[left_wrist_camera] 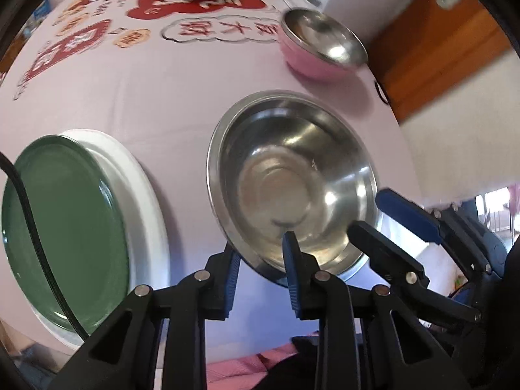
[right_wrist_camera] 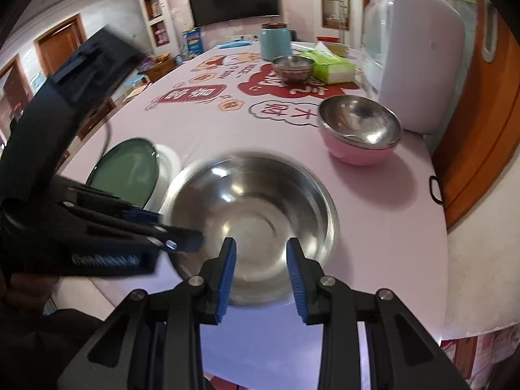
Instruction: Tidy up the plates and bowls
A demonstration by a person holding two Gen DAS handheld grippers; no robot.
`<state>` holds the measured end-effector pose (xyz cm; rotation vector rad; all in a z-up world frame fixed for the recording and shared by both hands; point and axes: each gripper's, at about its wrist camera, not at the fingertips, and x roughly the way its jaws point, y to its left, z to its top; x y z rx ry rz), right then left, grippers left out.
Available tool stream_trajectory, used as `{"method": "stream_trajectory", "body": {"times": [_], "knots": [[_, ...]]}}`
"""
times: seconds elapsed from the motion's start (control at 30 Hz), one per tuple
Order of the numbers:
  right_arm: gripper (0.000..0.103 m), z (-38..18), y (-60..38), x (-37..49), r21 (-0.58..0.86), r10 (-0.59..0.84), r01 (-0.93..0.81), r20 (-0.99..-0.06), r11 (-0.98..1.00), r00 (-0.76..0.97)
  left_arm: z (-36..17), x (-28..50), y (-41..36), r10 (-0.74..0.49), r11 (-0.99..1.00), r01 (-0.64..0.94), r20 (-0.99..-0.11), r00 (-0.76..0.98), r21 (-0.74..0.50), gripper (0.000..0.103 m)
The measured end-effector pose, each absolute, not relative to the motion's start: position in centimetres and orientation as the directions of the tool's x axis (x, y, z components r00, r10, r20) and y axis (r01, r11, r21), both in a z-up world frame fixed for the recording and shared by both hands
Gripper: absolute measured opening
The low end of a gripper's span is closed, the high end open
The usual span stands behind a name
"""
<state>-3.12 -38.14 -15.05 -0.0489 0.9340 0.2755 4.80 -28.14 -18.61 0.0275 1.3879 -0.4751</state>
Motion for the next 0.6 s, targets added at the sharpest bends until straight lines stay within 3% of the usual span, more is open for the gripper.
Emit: {"method": "stream_trajectory", "body": {"times": [0.53,0.6], "knots": [[0.032,-16.3,-39.5,-3.0,0.138,0.234,-0.213,-0.807,0.967,0.542,-19.6,3.3,-27.0,-0.216,0.925,0.335,-0.974,0.072,-0.181,0.025],[0.032,-16.3,-39.8,-2.9,0.148,0.238,-0.204,-0.804,0.968,0.546,-19.6,3.4,-26.8,-0.204,0.929,0.329,-0.976,0.077,-0.168,0.029]]}}
